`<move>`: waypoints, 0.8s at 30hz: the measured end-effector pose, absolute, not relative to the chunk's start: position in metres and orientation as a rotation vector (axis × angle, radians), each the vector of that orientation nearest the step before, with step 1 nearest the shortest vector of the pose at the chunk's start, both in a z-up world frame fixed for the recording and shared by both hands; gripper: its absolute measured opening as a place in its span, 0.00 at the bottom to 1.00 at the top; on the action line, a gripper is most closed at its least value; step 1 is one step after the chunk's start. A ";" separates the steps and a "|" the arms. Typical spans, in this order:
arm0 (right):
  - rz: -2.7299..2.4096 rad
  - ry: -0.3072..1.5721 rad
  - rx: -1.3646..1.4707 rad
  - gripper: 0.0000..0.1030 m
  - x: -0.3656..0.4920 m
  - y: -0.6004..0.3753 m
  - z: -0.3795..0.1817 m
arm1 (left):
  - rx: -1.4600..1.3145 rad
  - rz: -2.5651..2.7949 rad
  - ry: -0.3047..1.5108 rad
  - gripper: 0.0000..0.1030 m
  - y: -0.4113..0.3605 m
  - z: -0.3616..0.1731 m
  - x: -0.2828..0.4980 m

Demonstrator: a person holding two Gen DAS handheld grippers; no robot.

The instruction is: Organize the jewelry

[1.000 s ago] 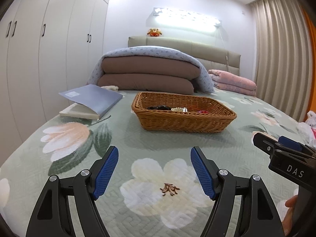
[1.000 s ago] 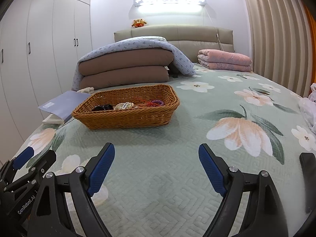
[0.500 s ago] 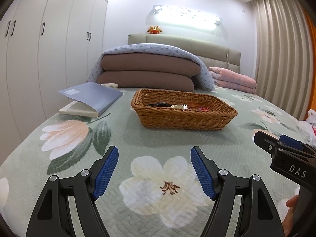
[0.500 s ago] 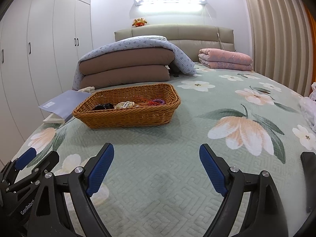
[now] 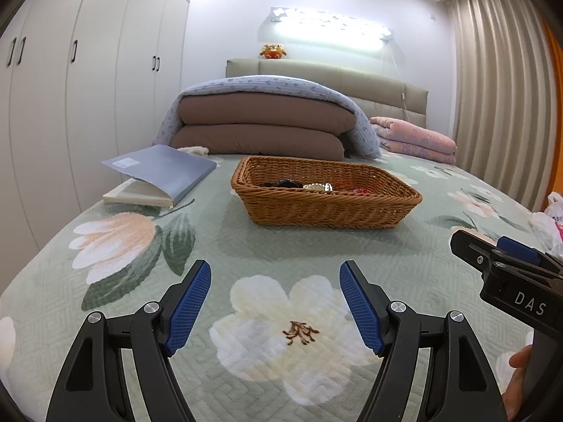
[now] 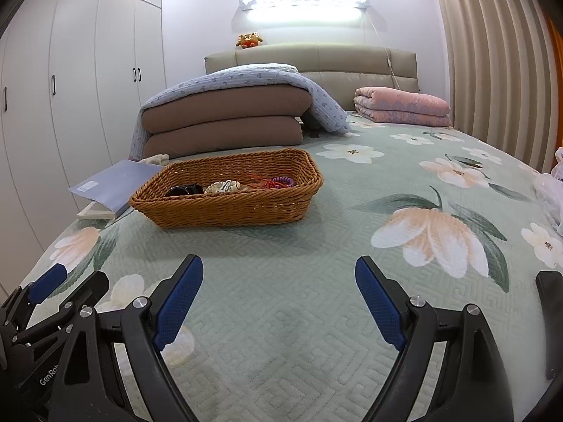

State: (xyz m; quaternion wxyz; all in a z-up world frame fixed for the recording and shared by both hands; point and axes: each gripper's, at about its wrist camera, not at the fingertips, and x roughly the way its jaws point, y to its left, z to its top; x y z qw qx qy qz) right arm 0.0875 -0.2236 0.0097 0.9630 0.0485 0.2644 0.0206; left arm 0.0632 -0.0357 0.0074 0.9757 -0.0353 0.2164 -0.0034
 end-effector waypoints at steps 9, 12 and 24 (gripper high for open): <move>0.040 0.528 0.091 0.87 0.087 -0.222 0.010 | -0.062 -0.001 0.428 0.75 -0.037 0.008 0.061; 0.039 0.523 0.091 0.87 0.085 -0.223 0.011 | -0.062 0.005 0.417 0.75 -0.037 0.010 0.059; 0.040 0.524 0.090 0.87 0.085 -0.222 0.011 | -0.046 0.006 0.413 0.75 -0.039 0.011 0.058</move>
